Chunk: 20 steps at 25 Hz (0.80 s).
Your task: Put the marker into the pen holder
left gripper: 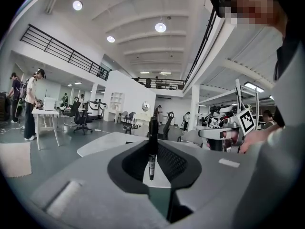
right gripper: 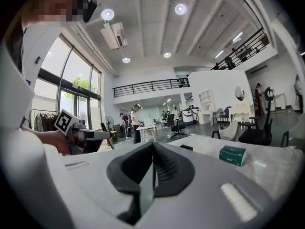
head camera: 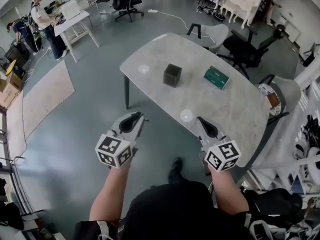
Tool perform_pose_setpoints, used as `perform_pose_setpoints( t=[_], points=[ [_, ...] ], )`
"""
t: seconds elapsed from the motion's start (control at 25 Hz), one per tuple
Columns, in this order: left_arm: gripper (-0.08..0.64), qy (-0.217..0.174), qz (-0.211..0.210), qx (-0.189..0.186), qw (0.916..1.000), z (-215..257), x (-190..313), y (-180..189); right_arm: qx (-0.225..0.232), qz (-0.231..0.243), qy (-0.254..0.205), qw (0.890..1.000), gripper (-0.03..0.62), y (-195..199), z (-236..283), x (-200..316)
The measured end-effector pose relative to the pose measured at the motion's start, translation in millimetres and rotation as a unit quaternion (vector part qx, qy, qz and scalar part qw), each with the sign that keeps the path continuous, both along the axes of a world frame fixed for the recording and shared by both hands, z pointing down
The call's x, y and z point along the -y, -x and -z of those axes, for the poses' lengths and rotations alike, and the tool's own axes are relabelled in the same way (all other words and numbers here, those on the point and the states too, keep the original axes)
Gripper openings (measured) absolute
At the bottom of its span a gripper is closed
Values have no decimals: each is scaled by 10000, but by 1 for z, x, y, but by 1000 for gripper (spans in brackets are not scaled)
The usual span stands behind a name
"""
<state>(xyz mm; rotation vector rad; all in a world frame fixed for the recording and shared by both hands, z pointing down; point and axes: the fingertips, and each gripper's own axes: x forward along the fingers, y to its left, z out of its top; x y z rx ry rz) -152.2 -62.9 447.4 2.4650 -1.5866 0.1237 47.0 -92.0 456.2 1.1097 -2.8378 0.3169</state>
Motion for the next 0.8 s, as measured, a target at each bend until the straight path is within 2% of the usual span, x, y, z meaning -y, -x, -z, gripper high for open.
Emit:
perform_pose_setpoints(
  t=[0.16, 0.36, 0.56, 0.8],
  points=[
    [58, 95, -67, -20, 9999, -8, 68, -31, 53, 78, 110, 9999, 3, -13, -12, 59],
    [58, 135, -111, -43, 9998, -7, 119, -57, 76, 257, 286, 9992, 3, -21, -22, 106],
    [58, 182, -96, -28, 9998, -6, 160, -50, 96, 295, 406, 9987, 3, -13, -23, 142],
    [58, 87, -220, -169, 9996, -5, 206, -28, -83, 297, 373, 9988, 3, 14, -21, 179]
  ],
)
